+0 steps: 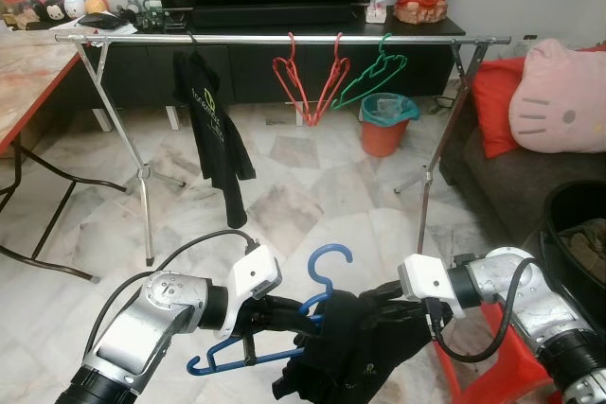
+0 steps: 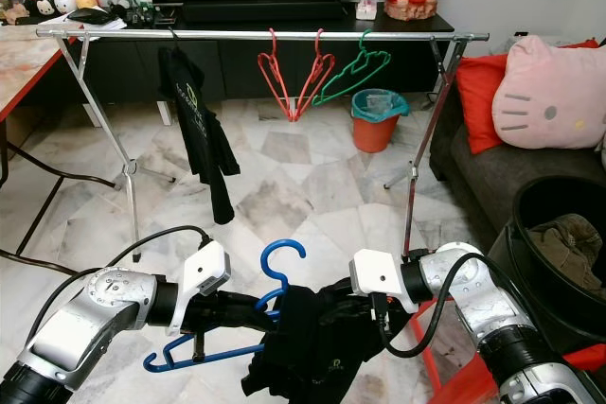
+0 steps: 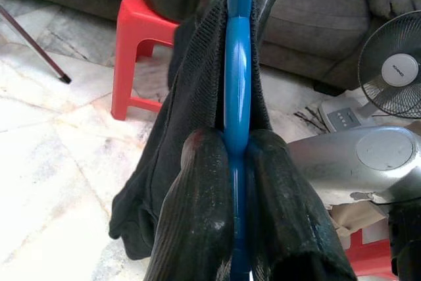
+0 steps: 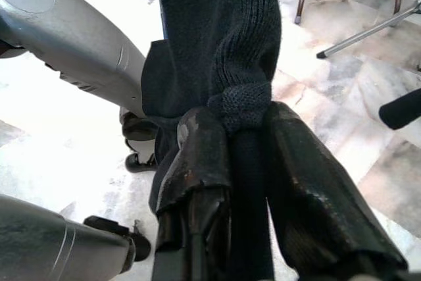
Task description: Hang hanger
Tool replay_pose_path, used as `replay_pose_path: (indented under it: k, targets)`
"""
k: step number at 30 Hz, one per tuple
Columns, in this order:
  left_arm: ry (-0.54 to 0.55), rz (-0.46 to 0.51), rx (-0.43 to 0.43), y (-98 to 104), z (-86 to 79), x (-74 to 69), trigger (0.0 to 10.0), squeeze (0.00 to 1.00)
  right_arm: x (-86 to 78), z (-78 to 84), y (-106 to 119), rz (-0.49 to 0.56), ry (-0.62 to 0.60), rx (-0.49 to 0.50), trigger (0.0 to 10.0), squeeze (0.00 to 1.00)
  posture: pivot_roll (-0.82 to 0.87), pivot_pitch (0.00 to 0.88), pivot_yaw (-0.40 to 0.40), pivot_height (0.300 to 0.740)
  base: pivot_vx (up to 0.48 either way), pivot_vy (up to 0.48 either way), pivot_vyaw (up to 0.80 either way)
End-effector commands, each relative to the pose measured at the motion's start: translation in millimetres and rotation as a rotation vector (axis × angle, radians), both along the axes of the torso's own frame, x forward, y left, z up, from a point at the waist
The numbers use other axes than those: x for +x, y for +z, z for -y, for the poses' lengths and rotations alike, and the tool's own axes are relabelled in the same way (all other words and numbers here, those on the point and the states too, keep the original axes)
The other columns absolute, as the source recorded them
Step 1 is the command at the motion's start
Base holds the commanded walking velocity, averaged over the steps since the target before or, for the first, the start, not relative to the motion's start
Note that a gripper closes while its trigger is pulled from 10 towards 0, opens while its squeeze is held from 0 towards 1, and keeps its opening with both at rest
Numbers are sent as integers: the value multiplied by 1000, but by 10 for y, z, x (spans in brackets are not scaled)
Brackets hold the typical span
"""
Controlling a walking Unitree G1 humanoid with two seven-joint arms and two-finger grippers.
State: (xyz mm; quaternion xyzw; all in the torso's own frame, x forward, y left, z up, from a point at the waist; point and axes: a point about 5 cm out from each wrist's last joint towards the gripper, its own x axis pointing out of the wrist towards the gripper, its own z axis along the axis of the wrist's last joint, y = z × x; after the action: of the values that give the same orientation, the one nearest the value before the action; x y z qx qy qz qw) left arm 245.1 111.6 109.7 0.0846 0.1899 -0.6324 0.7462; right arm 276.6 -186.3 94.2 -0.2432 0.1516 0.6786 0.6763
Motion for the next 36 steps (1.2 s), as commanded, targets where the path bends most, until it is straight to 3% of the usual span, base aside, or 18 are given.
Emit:
replay_pose_path:
  k: [1,12,13,14,30,36]
  targets:
    - [-15,93,-58,197,74,68,10000,0,-70,-89,-44,-39,61,15,0,0,-39,0,-15,740,0,0,0]
    - [-10,141,-40,195,73,87,10000,0,-77,-124,-51,-50,67,25,0,0,-36,0,-15,740,0,0,0]
    - [-14,130,-49,194,75,88,10000,447,-79,-123,-53,-53,69,24,0,0,-34,0,-16,740,0,0,0]
    - [-16,125,-56,195,77,87,10000,1000,-80,-124,-53,-54,70,23,0,0,-34,0,-16,740,0,0,0]
    - [-17,109,-31,211,-25,121,10000,1000,-98,-141,-92,-53,77,0,0,0,-30,0,-10,740,0,0,0]
    - [63,152,45,254,-286,240,10000,1000,-73,-69,-147,-25,50,-70,0,0,-28,0,-10,740,0,0,0]
